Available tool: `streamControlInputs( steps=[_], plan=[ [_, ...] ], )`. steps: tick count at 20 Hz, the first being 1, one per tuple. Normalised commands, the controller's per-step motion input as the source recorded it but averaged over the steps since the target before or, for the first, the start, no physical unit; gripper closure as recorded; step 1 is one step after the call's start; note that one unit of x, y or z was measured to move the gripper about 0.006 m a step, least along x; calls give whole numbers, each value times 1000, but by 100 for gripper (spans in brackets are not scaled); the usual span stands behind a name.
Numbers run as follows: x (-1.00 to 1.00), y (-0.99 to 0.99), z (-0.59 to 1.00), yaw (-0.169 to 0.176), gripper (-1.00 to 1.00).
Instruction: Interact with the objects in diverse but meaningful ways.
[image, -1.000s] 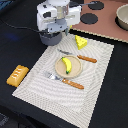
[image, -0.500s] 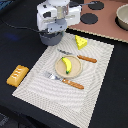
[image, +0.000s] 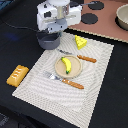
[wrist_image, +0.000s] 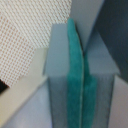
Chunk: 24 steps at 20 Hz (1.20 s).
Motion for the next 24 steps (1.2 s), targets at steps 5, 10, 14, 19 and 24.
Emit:
streamControlInputs(
  steps=[5, 10, 14, 19, 24],
  plan=[
    [-96, 245, 1000, -27, 100],
    [-162, 277, 1000, -36, 100],
    [256, 404, 969, -24, 100],
    [711, 425, 891, -39, 100],
    [842, 527, 822, -21, 100]
  ],
)
